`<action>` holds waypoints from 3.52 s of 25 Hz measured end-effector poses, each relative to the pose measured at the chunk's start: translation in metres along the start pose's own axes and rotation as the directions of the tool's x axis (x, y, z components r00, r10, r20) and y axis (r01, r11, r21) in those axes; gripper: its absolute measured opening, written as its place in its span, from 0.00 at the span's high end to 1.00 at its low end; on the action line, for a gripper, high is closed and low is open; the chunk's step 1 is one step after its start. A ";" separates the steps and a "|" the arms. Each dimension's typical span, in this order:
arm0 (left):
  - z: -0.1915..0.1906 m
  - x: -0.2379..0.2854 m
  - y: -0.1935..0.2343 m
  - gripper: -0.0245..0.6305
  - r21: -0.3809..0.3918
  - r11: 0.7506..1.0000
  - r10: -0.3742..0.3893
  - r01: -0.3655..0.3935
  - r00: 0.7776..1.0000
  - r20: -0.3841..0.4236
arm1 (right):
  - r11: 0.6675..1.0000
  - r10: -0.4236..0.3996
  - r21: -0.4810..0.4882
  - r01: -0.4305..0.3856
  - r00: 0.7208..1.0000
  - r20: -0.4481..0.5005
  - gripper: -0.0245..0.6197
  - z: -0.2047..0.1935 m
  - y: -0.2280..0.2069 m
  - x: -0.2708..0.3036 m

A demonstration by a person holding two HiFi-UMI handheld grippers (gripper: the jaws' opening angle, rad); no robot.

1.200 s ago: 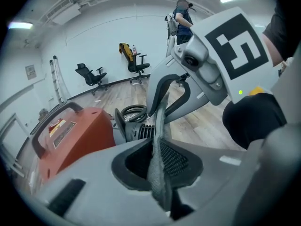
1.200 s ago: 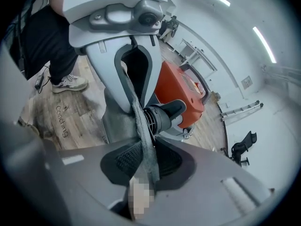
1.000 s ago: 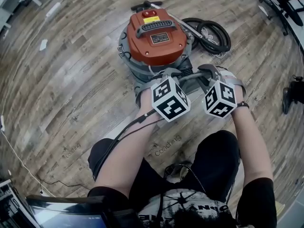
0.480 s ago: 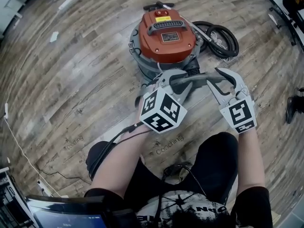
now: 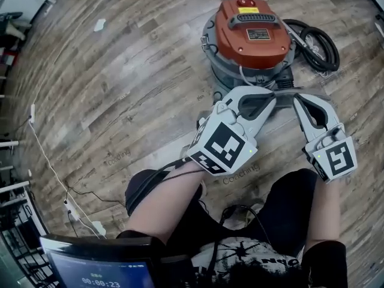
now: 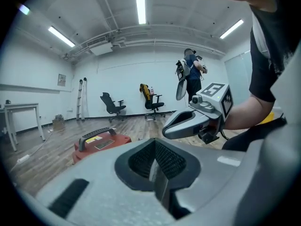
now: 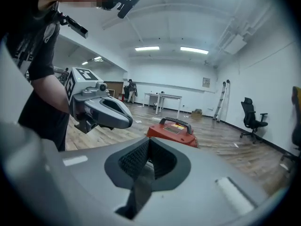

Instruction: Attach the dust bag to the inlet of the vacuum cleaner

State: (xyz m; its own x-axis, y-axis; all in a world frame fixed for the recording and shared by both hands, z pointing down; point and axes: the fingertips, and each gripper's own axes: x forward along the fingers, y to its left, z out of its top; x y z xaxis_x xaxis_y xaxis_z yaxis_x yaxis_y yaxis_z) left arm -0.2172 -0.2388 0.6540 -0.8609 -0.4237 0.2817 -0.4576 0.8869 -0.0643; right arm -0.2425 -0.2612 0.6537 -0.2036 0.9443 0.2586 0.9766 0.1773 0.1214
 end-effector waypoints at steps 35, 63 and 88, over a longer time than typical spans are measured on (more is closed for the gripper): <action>0.334 -0.257 0.056 0.96 -0.190 0.977 -0.084 0.100 0.992 0.091 | 0.941 0.304 0.139 -0.307 0.952 0.045 0.95 0.413 0.078 -0.050; 0.492 -0.388 0.141 0.96 -0.182 0.965 0.233 -0.191 0.939 0.253 | 0.899 0.437 -0.110 -0.424 0.877 0.200 0.95 0.641 0.087 -0.007; 0.549 -0.300 0.134 0.96 -0.117 0.967 0.252 -0.228 0.932 0.262 | 0.885 0.464 -0.194 -0.423 0.835 0.295 0.95 0.620 0.007 -0.045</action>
State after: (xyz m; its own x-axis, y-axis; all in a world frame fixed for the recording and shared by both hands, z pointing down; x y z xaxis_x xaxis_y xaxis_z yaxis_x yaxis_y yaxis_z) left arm -0.1424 -0.0938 0.0352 -0.9755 -0.2199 -0.0040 -0.2198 0.9754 -0.0146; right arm -0.1840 -0.1303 0.0490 0.3032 0.9529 -0.0100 0.9373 -0.2964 0.1835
